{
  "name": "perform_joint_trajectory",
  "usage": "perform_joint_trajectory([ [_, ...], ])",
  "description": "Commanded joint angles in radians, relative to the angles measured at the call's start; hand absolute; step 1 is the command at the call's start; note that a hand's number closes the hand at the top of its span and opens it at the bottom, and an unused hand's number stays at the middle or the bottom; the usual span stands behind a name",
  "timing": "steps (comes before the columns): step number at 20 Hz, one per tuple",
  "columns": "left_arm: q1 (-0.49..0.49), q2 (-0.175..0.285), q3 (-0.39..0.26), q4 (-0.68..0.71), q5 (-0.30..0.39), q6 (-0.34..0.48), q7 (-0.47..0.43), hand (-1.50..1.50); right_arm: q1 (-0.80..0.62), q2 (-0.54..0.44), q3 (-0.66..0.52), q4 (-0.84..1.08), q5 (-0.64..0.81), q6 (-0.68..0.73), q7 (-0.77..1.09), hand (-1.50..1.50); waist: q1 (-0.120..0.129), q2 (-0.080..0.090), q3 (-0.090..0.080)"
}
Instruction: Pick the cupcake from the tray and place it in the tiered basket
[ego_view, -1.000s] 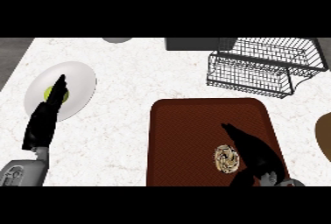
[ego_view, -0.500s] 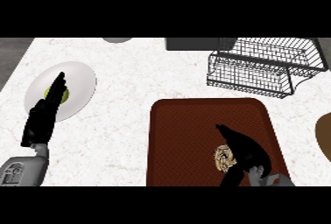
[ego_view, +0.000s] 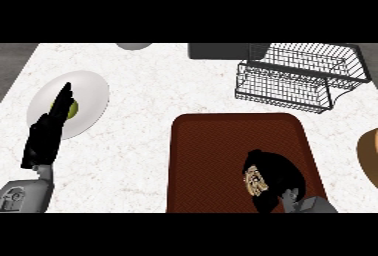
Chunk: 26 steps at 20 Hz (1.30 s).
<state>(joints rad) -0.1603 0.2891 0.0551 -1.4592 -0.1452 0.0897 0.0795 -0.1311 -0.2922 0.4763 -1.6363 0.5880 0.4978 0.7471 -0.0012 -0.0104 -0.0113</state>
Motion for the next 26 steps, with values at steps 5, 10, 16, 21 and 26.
perform_joint_trajectory([
  [5,0.017,-0.049,-0.023,-0.013,-0.047,0.028,-0.007,0.00,0.036,0.074,-0.089,-0.027,-0.084,0.018,-0.012,1.50,0.000,0.010,0.011],
  [10,0.024,-0.011,0.025,-0.005,0.005,-0.032,-0.031,0.00,-0.045,0.227,-0.064,-0.107,-0.007,-0.085,0.153,1.50,0.007,0.010,0.011],
  [16,-0.052,-0.020,-0.017,0.030,-0.029,-0.031,-0.026,0.00,-0.366,0.290,0.055,0.063,0.167,-0.452,0.342,1.50,0.071,0.020,0.009],
  [21,-0.050,-0.050,-0.035,0.028,-0.032,-0.022,-0.011,0.00,-0.543,0.291,0.037,0.119,0.324,-0.703,0.374,1.50,0.065,0.014,0.010],
  [26,-0.034,-0.046,-0.028,0.025,-0.042,-0.011,-0.025,0.00,-0.788,0.292,0.004,0.204,0.435,-0.756,0.489,1.50,0.058,0.013,0.009],
])
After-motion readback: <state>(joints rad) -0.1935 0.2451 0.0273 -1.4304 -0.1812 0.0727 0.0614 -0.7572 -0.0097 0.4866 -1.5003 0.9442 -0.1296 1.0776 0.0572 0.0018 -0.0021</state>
